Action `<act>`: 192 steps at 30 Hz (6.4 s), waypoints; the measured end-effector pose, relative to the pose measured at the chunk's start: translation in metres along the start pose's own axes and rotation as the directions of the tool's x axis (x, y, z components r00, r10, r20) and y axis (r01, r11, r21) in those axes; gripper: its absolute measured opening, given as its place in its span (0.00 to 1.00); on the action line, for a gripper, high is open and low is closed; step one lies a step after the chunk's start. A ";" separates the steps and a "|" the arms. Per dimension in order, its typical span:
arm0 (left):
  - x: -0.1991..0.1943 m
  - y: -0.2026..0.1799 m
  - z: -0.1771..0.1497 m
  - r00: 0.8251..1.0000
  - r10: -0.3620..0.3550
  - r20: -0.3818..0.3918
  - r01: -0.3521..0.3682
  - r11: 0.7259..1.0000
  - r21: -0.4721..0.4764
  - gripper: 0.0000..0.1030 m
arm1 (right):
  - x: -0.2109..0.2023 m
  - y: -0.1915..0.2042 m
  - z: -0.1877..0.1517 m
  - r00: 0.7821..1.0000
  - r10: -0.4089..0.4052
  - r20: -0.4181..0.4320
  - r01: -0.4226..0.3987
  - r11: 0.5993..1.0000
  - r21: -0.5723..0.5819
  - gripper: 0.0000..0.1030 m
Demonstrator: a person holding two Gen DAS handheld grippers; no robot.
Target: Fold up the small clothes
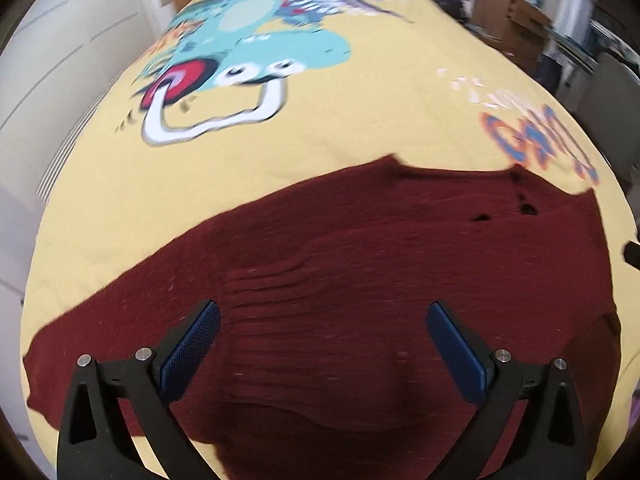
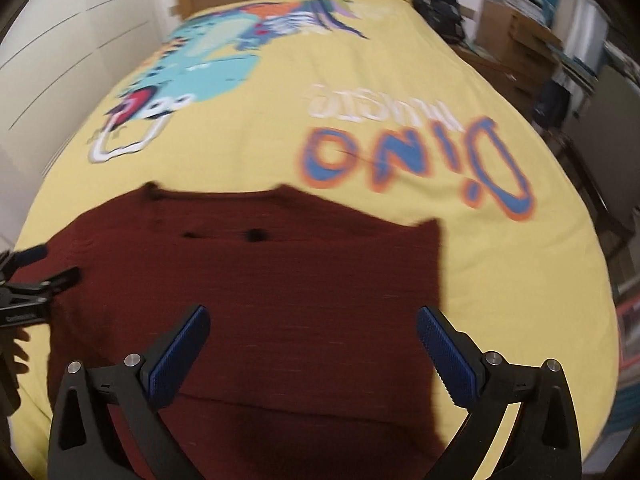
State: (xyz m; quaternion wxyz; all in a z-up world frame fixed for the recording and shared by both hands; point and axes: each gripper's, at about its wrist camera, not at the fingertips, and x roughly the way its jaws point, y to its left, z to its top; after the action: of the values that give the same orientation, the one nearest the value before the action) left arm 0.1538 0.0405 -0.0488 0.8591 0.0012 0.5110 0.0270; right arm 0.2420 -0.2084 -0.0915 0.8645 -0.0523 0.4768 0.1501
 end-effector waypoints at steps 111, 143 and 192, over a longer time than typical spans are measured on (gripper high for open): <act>-0.020 -0.023 0.071 0.966 -0.245 0.078 0.253 0.960 -0.119 0.09 | -0.063 -0.068 -0.062 0.997 -0.078 -0.028 0.082 0.979 0.185 1.00; 0.072 -0.118 0.030 0.968 -0.184 -0.171 0.199 0.977 0.075 0.96 | -0.033 -0.082 -0.094 0.993 -0.041 -0.113 0.066 0.973 0.220 1.00; 0.062 0.091 -0.042 0.979 -0.144 -0.147 0.127 0.985 -0.121 0.14 | 0.061 0.183 0.009 0.987 -0.017 -0.161 -0.045 0.926 -0.374 0.99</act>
State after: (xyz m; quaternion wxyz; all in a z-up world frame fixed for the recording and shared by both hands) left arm 0.1420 0.1331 -0.1211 0.8152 -0.0833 0.5731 -0.0033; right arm 0.2232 -0.0193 -0.1280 0.7959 -0.2256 0.5078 0.2403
